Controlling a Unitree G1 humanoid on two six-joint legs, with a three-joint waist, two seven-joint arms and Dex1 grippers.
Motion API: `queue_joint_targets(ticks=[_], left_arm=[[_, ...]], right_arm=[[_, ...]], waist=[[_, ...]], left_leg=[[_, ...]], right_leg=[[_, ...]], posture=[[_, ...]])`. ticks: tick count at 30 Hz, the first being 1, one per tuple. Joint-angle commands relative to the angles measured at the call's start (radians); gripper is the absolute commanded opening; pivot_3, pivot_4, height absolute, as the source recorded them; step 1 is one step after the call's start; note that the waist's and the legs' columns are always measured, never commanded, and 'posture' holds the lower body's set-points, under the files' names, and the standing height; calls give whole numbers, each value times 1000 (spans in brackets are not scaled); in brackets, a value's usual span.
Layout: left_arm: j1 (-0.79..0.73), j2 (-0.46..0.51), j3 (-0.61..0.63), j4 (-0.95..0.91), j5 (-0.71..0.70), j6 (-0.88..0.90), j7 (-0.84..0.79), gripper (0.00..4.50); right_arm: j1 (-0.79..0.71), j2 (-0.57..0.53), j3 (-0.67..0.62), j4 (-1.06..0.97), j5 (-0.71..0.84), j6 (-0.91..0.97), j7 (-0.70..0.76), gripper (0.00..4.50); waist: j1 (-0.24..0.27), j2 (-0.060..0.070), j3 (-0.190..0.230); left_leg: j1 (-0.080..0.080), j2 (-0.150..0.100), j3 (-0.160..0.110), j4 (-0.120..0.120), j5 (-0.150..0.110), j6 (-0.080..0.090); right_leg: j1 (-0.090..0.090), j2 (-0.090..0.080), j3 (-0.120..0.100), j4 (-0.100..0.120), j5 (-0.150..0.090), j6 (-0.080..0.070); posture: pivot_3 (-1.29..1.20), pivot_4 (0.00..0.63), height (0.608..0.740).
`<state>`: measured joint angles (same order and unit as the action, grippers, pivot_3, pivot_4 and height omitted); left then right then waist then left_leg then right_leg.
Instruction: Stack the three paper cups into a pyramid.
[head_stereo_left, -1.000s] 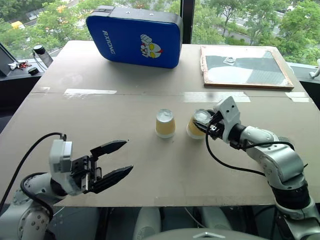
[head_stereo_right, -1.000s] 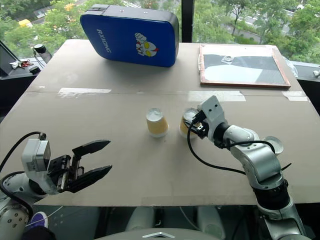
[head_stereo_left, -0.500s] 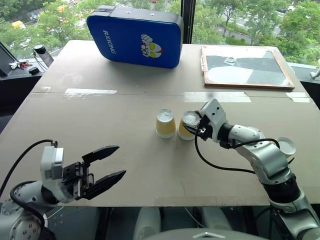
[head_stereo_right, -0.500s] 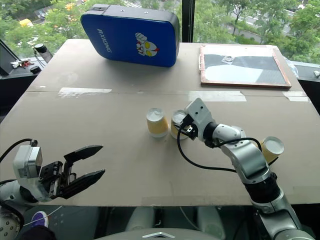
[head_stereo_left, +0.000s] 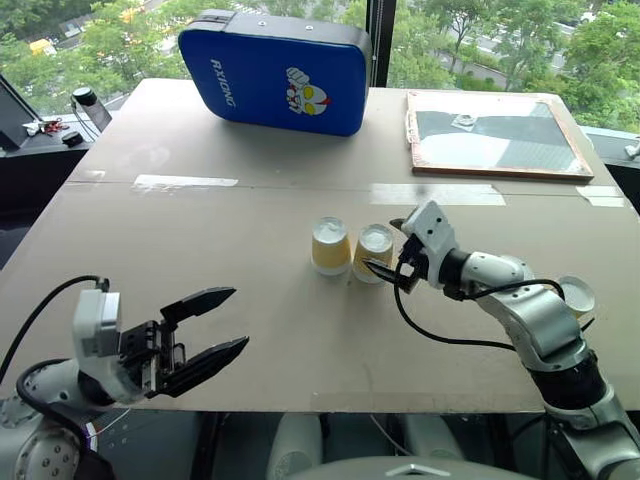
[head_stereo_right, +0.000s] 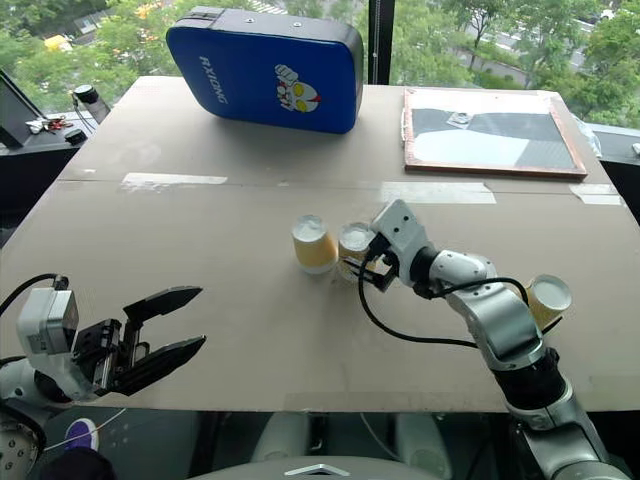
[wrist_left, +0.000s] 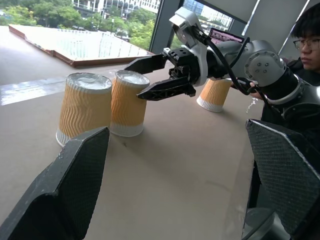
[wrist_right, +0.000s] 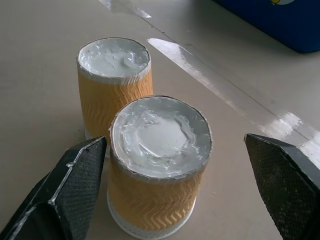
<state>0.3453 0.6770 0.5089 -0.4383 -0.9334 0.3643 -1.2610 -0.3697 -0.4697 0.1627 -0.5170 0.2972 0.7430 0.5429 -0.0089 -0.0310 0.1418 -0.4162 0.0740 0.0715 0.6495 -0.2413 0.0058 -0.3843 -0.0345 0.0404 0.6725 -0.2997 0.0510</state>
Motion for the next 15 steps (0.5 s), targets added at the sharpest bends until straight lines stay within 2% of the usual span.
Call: queue_joint_targets(ticks=[1,5,9,12,15], left_arm=[[-49,23,-38,-42,-33,24,0,4500],[-158,46,-137,-3,-21,60,-33,4500],[-254,53,-215,48,-11,84,-68,4500],[-299,58,-251,91,0,93,-103,4500],[-334,63,-285,133,16,93,-146,4500]], right_arm=[[30,-37,-177,-134,99,35,18,4444],[120,-131,-426,-255,209,133,29,4444],[308,-206,-620,-336,196,219,-15,4444],[446,-198,-692,-374,181,253,-49,4444],[533,-135,-741,-394,171,261,-108,4444]], waist=[[-2,0,0],[-1,0,0],[-1,0,0],[-7,0,0],[-11,0,0]], left_leg=[[0,0,0,0,0,0],[0,0,0,0,0,0],[0,0,0,-1,0,0],[1,0,0,-1,0,0],[2,0,0,-1,0,0]], right_leg=[[0,0,0,0,0,0],[0,1,0,0,0,0],[1,1,0,-2,0,0],[2,1,0,-2,0,0],[2,2,1,-2,0,0]], posture=[[0,150,740],[0,150,740],[0,150,740],[0,150,740],[0,150,740]])
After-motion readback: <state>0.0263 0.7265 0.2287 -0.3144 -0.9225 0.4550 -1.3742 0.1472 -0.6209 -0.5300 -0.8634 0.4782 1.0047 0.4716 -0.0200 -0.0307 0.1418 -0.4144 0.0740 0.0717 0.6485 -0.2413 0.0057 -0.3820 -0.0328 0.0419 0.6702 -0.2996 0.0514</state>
